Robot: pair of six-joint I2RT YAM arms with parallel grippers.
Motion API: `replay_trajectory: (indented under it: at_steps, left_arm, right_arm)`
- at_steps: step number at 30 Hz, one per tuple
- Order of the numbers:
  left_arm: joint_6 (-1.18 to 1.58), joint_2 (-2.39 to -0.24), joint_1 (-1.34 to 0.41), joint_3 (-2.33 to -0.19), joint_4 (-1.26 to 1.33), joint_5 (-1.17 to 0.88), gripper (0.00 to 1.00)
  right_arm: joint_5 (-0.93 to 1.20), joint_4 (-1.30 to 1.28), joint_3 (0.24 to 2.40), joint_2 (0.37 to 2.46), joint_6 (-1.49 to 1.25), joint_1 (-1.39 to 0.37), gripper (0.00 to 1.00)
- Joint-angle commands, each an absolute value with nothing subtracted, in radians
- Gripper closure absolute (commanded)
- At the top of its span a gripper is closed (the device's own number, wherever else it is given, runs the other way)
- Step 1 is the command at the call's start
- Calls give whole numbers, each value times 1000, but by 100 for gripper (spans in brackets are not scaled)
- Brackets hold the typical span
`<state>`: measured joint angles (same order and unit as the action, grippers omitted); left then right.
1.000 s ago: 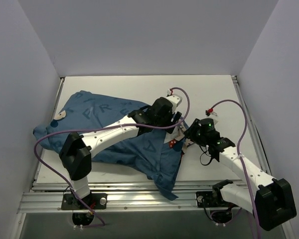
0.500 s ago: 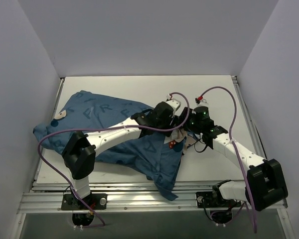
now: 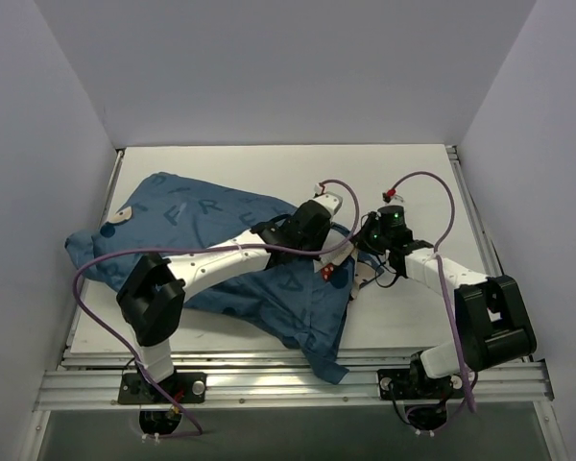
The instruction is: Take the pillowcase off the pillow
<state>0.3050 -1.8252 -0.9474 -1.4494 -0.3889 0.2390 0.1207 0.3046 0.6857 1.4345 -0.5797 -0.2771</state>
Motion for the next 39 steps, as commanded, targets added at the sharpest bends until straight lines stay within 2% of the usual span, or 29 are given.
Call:
replay_trajectory:
  at_steps: [1,12,17,21,24,26,27,29,30,33,36,39]
  left_arm:
    - [330,-1772,-939,-1378,-451,265,98]
    - [414,-1389,-891,-1093,-325,252,98]
    - [471,-1272,-838,-964,-80,174,98]
    - [497,-1302,-802,-948,92,164,98]
    - [506,-1408,-776,-1029,117,179,98]
    - [509,-1510,-749,-1124,118,163,98]
    - [509,-1544,-739,-1158,112,144,98]
    - [502,-1622,-726,-1248,98,117,98]
    - [494,-1643,-724,-1270,89,112,98]
    - [477,-1698,-724,-1325,83,106,98]
    - [480,-1730,-721,-1353,80,94,98]
    - [479,-1747,-721,-1368,80,91,98]
  right_arm:
    - [109,316,673,1440,-571,-224,99]
    - [130,320,715,1468,-574,-181,100]
    - [215,365,681,1482,-583,-212,100]
    - [284,383,666,1468,-580,-282,100]
    - [301,359,683,1442,-587,-320,100]
    - [272,333,696,1388,-588,-319,93]
    - [246,281,706,1365,-578,-319,83]
    - [192,192,744,1288,-545,-321,73]
    - [163,167,756,1264,-535,-321,65]
    - [143,106,798,1180,-537,-339,51]
    - [135,103,811,1125,-581,-386,42]
    - [135,118,816,1112,-613,-428,40]
